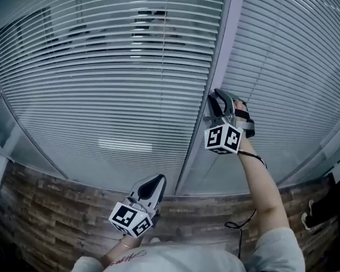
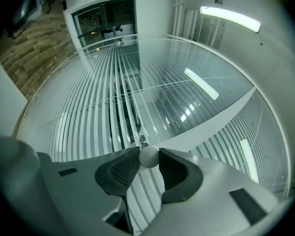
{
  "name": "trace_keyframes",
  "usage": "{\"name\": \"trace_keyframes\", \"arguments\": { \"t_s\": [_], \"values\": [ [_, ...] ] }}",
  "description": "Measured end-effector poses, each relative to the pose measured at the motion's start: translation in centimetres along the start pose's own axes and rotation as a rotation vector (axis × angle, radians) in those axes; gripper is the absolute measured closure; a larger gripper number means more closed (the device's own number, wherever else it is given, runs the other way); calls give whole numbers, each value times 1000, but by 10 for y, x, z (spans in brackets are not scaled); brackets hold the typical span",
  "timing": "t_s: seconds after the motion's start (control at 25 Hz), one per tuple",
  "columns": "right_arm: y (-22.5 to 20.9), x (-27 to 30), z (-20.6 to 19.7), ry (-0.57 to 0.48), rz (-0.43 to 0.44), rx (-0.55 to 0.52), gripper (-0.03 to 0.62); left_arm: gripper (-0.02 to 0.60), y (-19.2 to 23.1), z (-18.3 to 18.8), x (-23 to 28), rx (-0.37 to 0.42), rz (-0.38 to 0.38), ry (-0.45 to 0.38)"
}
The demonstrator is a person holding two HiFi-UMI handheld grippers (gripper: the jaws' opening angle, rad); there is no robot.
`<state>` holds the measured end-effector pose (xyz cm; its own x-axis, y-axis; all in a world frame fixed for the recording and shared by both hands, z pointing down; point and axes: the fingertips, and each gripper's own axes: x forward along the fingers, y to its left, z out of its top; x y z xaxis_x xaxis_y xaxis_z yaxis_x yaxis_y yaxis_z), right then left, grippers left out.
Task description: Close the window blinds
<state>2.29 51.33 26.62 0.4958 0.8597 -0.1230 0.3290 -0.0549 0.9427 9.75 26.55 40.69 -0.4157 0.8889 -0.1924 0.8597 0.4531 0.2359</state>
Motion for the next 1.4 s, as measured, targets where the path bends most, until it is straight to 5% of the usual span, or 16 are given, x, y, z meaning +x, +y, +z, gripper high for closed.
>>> {"name": "trace_keyframes", "arguments": {
  "t_s": [0.36,0.52,0.64,0.8,0.92,1.2,1.28,1.4],
  "values": [
    [8,5,-1,-17,84,-268,462,563,1,0,6,3,-6,10],
    [17,3,-2,-30,66,-262,462,563,0,-11,4,5,-22,12],
    [15,-5,-4,-18,-35,-11,461,563,0,-16,4,3,-23,14],
    [5,-16,-11,-36,-74,765,442,563,2,-11,3,4,-19,14],
    [0,-7,-10,-48,-70,1127,441,563,6,-7,0,-9,-7,16],
    [-6,4,-21,24,-218,1421,459,563,7,-7,-1,-16,-6,20],
    [-3,3,-20,21,-245,1384,461,563,8,-8,-3,-23,1,25],
    [-8,2,-16,23,-246,1143,462,563,7,-5,0,-24,-5,15]
  ]
}}
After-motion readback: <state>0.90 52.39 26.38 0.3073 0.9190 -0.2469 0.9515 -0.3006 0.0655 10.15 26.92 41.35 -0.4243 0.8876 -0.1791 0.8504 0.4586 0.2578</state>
